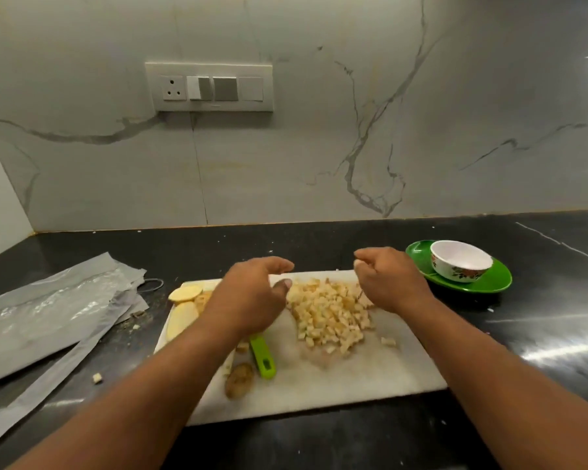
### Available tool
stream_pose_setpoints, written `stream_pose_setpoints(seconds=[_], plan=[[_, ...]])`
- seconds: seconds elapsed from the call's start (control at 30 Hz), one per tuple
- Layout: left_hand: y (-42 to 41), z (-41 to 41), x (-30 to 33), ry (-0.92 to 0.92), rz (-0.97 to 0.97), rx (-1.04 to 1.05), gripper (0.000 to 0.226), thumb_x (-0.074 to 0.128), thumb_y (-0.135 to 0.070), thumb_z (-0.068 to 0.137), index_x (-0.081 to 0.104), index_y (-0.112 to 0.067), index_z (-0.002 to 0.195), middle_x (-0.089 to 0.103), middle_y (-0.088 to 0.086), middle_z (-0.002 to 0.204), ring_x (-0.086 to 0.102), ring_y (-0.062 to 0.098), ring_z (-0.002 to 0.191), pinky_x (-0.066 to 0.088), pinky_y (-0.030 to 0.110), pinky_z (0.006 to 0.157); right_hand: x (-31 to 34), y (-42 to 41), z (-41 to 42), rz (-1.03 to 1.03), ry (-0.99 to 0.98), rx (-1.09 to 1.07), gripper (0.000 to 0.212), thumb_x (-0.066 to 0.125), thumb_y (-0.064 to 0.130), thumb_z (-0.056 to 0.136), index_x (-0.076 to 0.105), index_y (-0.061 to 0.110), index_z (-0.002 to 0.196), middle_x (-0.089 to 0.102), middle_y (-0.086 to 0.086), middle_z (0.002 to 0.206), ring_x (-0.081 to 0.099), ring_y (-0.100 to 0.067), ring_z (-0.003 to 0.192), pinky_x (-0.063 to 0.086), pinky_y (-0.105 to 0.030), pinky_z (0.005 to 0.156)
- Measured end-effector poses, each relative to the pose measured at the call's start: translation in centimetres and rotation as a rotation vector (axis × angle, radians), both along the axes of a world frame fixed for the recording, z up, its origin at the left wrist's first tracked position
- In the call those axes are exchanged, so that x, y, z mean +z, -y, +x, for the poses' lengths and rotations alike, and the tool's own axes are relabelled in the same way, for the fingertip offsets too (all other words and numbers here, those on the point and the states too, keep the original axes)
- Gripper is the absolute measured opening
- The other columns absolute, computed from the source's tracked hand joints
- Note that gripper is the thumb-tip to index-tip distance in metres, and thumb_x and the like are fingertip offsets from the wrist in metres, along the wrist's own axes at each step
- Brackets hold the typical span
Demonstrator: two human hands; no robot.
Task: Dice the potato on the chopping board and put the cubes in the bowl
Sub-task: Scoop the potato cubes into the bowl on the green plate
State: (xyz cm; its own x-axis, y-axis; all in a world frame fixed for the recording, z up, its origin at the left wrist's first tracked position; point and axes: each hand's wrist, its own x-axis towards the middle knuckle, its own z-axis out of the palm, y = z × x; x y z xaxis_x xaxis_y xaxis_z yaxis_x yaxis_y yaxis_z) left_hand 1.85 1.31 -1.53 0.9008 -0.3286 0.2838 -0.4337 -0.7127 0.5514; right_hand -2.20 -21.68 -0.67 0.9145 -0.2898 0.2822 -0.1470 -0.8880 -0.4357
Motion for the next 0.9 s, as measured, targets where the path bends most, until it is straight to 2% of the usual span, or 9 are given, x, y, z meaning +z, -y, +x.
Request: stream_pose_setpoints(seconds=[0.07, 0.13, 0.33, 0.43, 0.53, 0.67, 0.77, 0.83, 0.9], plan=[[2.2, 1.3, 0.2, -0.136, 0.039, -0.057, 0.047, 0.058, -0.042, 0.104, 0.053, -0.032, 0.149, 0.055, -0.008, 0.151, 0.049, 0.018, 0.140, 0.038, 0.033, 0.114, -1.3, 1.5, 1.3, 0.049, -0.083, -0.015, 0.046, 0.048, 0.030, 0.097, 0.058, 0.017, 0.140, 0.057, -0.003, 0.144, 0.049, -0.022, 0.135, 0.038, -0.035, 0.112], [3.7, 2.3, -0.1, -0.239, 0.051, -0.090, 0.054, 0.053, -0.047, 0.105, 0.044, -0.029, 0.156, 0.047, -0.004, 0.159, 0.043, 0.020, 0.146, 0.034, 0.033, 0.116, -2.6, 1.8, 2.1, 0.107, -0.145, 0.009, 0.050, 0.047, 0.028, 0.097, 0.052, 0.017, 0.146, 0.049, -0.004, 0.151, 0.042, -0.021, 0.140, 0.032, -0.034, 0.116], [4.5, 1.7, -1.2, -0.346, -0.266, -0.099, 0.046, 0.046, -0.042, 0.109, 0.053, -0.023, 0.150, 0.056, -0.008, 0.148, 0.049, 0.012, 0.138, 0.038, 0.030, 0.113, -3.7, 0.0, 2.2, 0.058, -0.191, 0.147, 0.056, 0.044, 0.030, 0.099, 0.038, 0.017, 0.154, 0.038, -0.002, 0.158, 0.034, -0.018, 0.145, 0.025, -0.031, 0.117], [4.3, 1.3, -1.2, -0.436, -0.433, -0.156, 0.042, 0.044, -0.044, 0.109, 0.059, -0.025, 0.144, 0.062, -0.014, 0.135, 0.055, 0.007, 0.130, 0.042, 0.032, 0.113, -3.4, -1.9, 1.4, 0.063, -0.171, 0.266, 0.054, 0.045, 0.028, 0.099, 0.042, 0.017, 0.152, 0.043, -0.002, 0.155, 0.037, -0.016, 0.142, 0.027, -0.028, 0.115], [4.5, 0.9, -1.0, -0.535, -0.540, -0.184, 0.039, 0.043, -0.056, 0.105, 0.068, -0.034, 0.126, 0.064, -0.019, 0.127, 0.055, 0.000, 0.122, 0.041, 0.034, 0.113, -3.0, -3.2, 0.6, 0.101, -0.140, 0.342, 0.056, 0.055, 0.029, 0.094, 0.046, 0.022, 0.150, 0.049, 0.005, 0.149, 0.043, -0.012, 0.136, 0.033, -0.025, 0.110], [4.5, 1.6, -1.1, -0.448, -0.582, -0.068, 0.071, 0.034, -0.078, 0.095, 0.064, -0.029, 0.136, 0.064, -0.007, 0.140, 0.053, 0.014, 0.133, 0.038, 0.048, 0.118, -2.7, -2.9, 1.0, 0.094, -0.027, 0.262, 0.058, 0.064, 0.039, 0.090, 0.052, 0.025, 0.145, 0.052, 0.006, 0.146, 0.046, -0.010, 0.133, 0.035, -0.027, 0.109], [4.4, 2.0, -1.3, -0.483, -0.609, -0.054, 0.081, 0.030, -0.085, 0.089, 0.062, -0.031, 0.140, 0.062, -0.005, 0.143, 0.050, 0.017, 0.138, 0.034, 0.052, 0.121, -2.8, -3.3, 1.8, 0.053, -0.160, 0.316, 0.075, 0.062, 0.060, 0.087, 0.040, 0.029, 0.151, 0.042, 0.007, 0.154, 0.039, -0.013, 0.140, 0.034, -0.035, 0.115], [4.6, 1.8, -1.1, -0.527, -0.594, -0.101, 0.087, 0.030, -0.089, 0.083, 0.060, -0.033, 0.142, 0.059, -0.005, 0.147, 0.049, 0.018, 0.140, 0.031, 0.053, 0.122, -3.0, -3.8, 2.2, 0.001, -0.199, 0.388, 0.077, 0.060, 0.072, 0.080, 0.047, 0.032, 0.145, 0.049, 0.009, 0.145, 0.048, -0.012, 0.130, 0.042, -0.036, 0.108], [4.7, 1.6, -0.9, -0.557, -0.604, -0.126, 0.090, 0.031, -0.091, 0.079, 0.060, -0.035, 0.142, 0.058, -0.005, 0.148, 0.049, 0.017, 0.139, 0.030, 0.052, 0.123, -3.0, -4.0, 2.2, -0.004, -0.192, 0.434, 0.068, 0.065, 0.072, 0.076, 0.058, 0.034, 0.133, 0.054, 0.013, 0.130, 0.053, -0.008, 0.116, 0.046, -0.035, 0.101]])
